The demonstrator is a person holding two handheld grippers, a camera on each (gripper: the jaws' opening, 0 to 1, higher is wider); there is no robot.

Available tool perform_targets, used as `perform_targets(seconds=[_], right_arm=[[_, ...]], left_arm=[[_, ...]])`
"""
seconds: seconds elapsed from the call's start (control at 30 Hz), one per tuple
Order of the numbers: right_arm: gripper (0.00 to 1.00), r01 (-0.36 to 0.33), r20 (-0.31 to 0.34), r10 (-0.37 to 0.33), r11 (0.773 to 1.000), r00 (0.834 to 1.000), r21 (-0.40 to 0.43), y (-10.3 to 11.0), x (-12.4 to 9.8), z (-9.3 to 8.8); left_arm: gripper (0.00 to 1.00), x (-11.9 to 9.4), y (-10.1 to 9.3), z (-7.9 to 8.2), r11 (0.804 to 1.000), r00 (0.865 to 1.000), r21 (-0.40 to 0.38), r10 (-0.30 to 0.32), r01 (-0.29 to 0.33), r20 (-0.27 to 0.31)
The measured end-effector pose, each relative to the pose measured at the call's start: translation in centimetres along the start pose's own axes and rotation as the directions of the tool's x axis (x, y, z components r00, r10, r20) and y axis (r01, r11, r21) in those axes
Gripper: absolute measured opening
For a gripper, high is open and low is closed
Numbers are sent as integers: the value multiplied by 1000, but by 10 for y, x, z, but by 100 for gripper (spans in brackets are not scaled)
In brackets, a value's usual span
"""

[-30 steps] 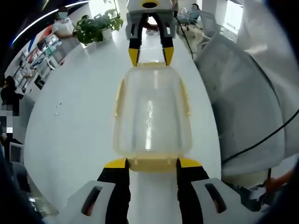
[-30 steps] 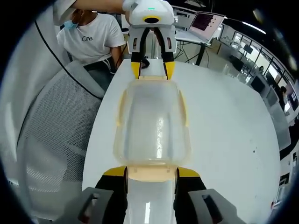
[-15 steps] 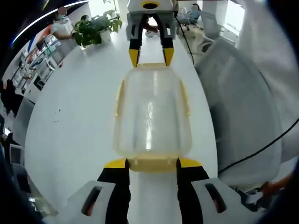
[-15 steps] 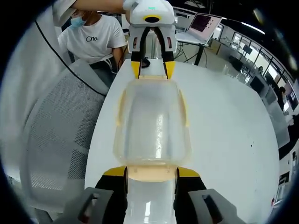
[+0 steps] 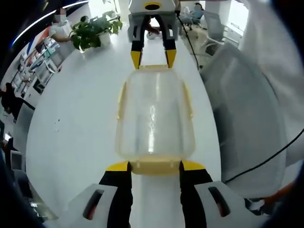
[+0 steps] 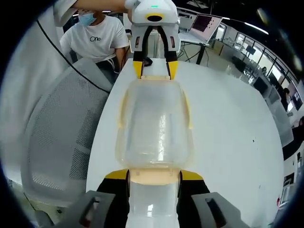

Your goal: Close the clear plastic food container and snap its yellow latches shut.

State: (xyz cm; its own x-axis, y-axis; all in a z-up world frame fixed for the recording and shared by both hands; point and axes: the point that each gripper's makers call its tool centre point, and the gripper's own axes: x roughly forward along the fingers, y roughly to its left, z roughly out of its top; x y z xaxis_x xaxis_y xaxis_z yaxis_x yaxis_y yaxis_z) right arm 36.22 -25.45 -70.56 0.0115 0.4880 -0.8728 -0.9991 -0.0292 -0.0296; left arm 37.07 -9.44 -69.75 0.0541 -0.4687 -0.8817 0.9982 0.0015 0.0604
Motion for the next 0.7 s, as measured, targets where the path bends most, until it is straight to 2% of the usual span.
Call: perform_targets(seconds=[0.7], right_arm=[[36, -5, -7, 5, 1000, 1000, 5, -1, -17, -50]], left_arm=[[36, 34, 1, 42, 1000, 1000, 2, -6, 6, 0]])
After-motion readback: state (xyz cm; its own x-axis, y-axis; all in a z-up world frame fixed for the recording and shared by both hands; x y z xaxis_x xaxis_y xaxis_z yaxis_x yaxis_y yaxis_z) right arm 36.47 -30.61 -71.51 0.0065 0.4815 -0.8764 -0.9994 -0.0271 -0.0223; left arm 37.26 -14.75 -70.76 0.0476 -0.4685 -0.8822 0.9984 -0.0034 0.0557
